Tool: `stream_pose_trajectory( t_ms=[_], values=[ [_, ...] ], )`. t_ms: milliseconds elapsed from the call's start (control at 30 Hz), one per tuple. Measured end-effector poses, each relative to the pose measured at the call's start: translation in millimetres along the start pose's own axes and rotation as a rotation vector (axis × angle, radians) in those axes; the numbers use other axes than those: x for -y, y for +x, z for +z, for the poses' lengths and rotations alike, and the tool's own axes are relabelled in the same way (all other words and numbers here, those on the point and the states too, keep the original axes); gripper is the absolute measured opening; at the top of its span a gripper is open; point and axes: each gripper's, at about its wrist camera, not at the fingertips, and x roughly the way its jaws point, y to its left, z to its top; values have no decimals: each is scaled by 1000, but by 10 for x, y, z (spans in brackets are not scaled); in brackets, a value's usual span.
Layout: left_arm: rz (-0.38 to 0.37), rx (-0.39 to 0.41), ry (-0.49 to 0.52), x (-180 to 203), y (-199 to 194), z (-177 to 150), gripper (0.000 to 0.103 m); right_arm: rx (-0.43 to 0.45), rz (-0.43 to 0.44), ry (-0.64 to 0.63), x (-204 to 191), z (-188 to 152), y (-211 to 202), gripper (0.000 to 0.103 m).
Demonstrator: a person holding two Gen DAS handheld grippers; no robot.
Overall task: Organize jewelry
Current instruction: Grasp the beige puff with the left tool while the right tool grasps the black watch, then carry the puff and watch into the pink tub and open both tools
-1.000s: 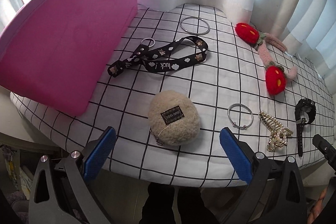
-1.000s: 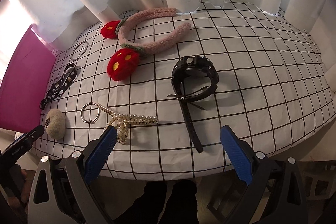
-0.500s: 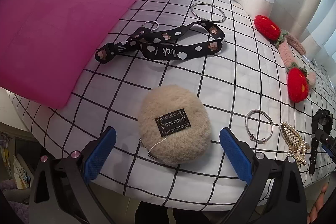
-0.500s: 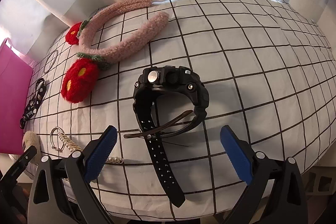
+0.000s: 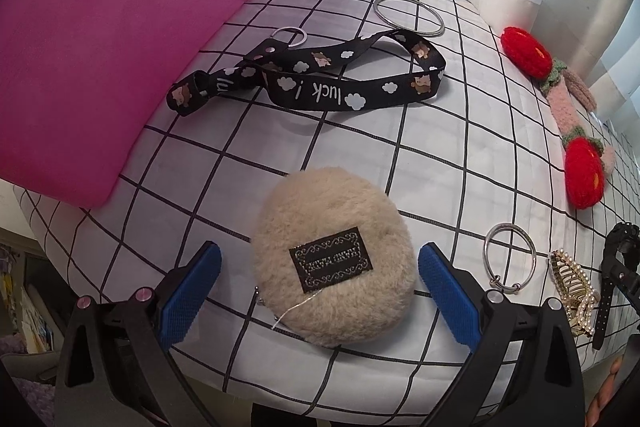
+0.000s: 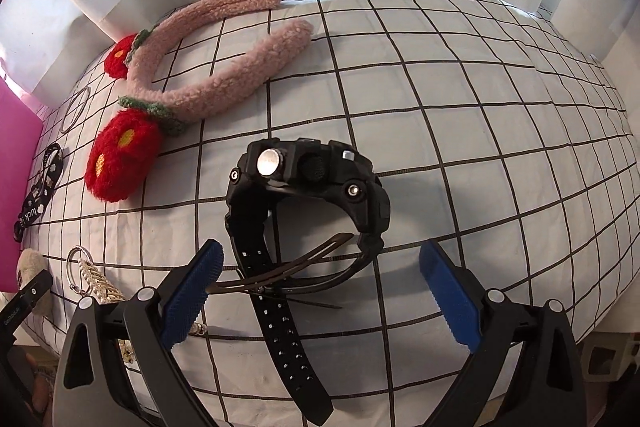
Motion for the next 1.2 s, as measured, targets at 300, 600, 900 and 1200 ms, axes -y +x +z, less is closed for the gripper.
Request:
stream_pose_trajectory(
  t_ms=[300,600,900,1200],
  values=[
    [25,45,11,54,40,-7,98,49,-67,-44,-93,38,76,94],
    [20,57,17,52,29,-33,97,84,-42,-70,-45,-21,25,93],
    [1,57,57,121,-95,-48,58,107,7,-82,-50,-57,-87,63],
    [-7,100,85,122,-286,-60,54,173,73,-51,63,2,-371,46]
  ],
)
